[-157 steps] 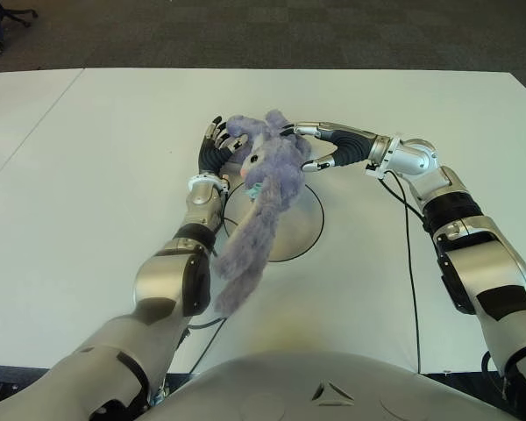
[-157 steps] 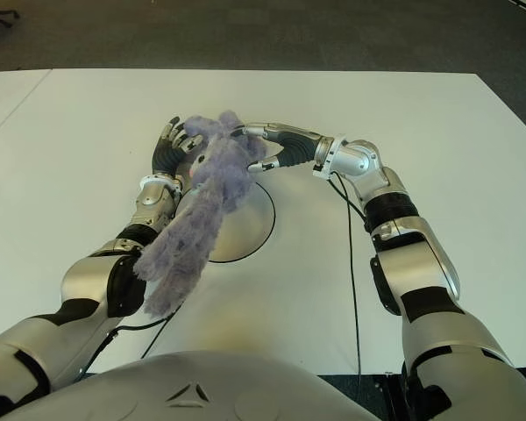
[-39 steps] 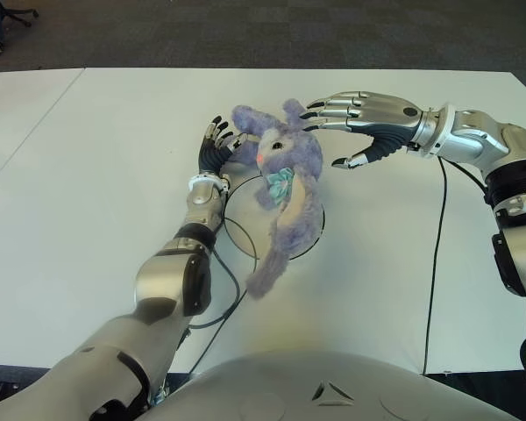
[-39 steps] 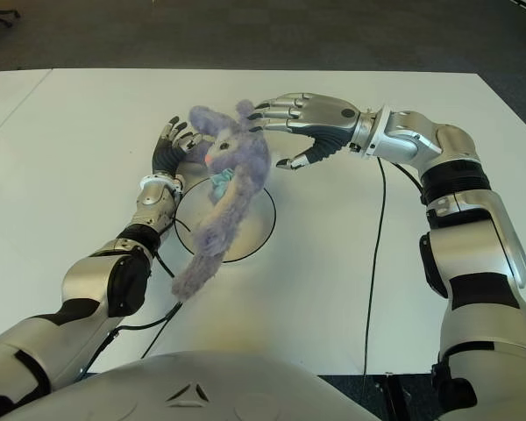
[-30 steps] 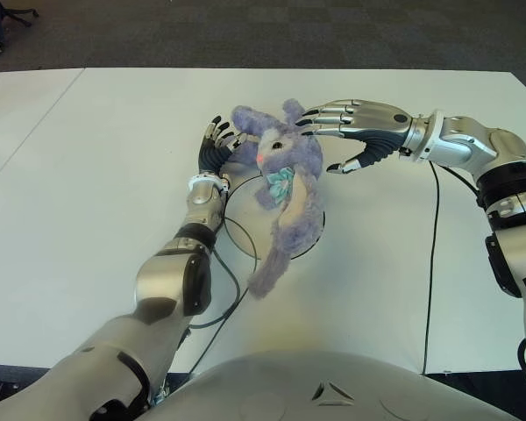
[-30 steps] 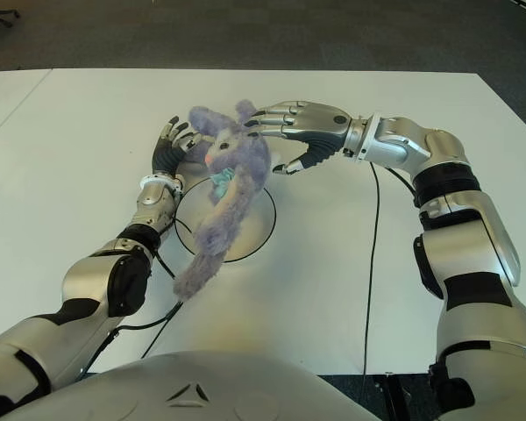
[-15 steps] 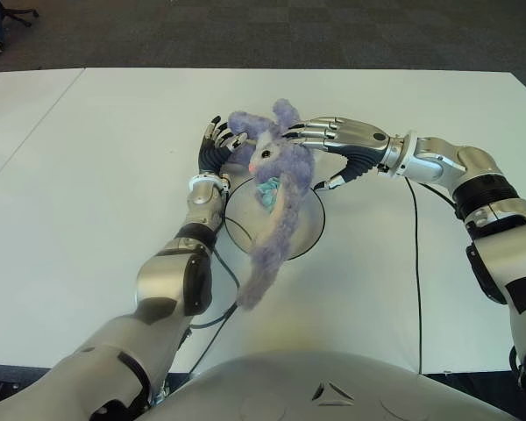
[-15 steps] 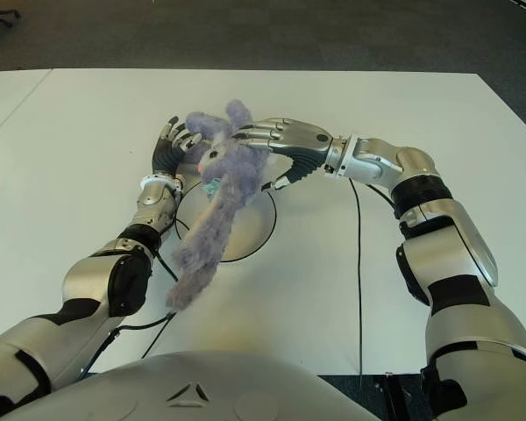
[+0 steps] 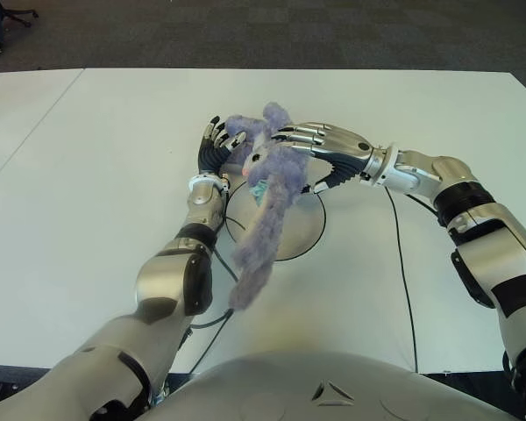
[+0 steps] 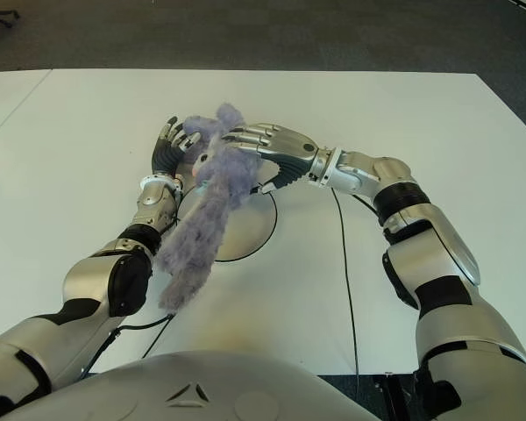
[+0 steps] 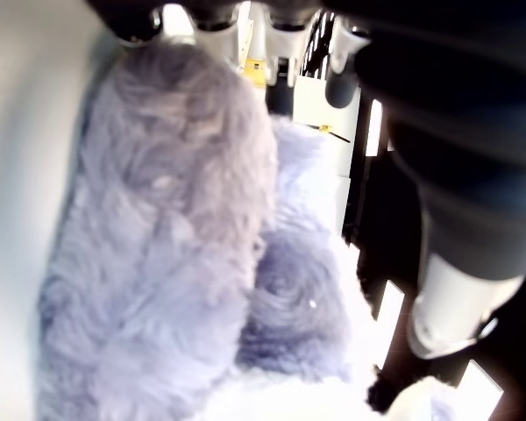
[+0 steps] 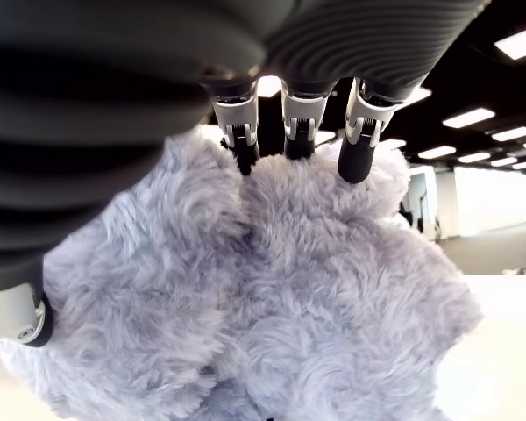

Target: Put the doll into the plate.

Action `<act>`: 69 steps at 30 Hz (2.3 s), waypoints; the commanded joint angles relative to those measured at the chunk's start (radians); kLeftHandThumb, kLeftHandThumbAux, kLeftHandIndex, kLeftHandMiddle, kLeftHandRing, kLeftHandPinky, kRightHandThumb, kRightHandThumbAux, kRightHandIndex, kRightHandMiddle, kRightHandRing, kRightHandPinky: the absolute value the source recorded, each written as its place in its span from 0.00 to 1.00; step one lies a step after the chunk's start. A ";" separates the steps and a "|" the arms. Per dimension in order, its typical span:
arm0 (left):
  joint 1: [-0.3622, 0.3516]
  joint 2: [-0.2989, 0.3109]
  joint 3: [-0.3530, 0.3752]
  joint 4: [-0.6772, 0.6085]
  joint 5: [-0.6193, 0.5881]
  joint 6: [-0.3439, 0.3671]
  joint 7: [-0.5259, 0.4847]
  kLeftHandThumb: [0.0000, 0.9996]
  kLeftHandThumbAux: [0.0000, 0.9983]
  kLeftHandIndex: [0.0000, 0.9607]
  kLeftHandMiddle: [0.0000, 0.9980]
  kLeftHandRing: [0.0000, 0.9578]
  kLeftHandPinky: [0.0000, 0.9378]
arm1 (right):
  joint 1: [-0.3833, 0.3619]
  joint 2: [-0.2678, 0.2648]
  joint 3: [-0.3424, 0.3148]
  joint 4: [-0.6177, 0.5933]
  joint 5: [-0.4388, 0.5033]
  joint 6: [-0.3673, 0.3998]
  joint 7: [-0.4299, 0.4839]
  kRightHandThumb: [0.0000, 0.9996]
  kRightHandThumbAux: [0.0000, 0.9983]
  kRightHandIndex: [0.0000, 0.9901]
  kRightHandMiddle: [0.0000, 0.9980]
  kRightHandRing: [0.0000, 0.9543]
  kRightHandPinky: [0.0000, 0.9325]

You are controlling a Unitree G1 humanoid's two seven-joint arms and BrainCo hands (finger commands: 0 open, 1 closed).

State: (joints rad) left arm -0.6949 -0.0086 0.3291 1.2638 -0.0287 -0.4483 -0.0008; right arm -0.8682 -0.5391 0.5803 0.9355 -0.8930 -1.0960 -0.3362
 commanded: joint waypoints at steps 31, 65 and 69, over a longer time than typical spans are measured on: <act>0.128 -0.034 -0.031 0.097 0.042 0.139 0.085 0.00 0.70 0.01 0.19 0.27 0.37 | -0.007 0.289 0.104 0.242 0.023 0.128 -0.185 0.34 0.62 0.00 0.00 0.01 0.22; 0.127 -0.044 0.028 0.091 -0.030 0.117 -0.014 0.00 0.66 0.08 0.13 0.18 0.23 | -0.013 0.176 -0.043 0.100 0.144 0.133 -0.119 0.71 0.71 0.44 0.85 0.89 0.94; 0.122 -0.044 0.030 0.091 -0.035 0.128 -0.009 0.00 0.66 0.09 0.14 0.18 0.23 | -0.008 0.167 -0.065 0.067 0.149 0.127 -0.152 0.71 0.71 0.44 0.88 0.91 0.95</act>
State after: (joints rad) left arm -0.6924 -0.0115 0.3474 1.2634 -0.0514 -0.4512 -0.0123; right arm -0.8895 -0.3674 0.5344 1.0301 -0.7371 -0.9784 -0.4587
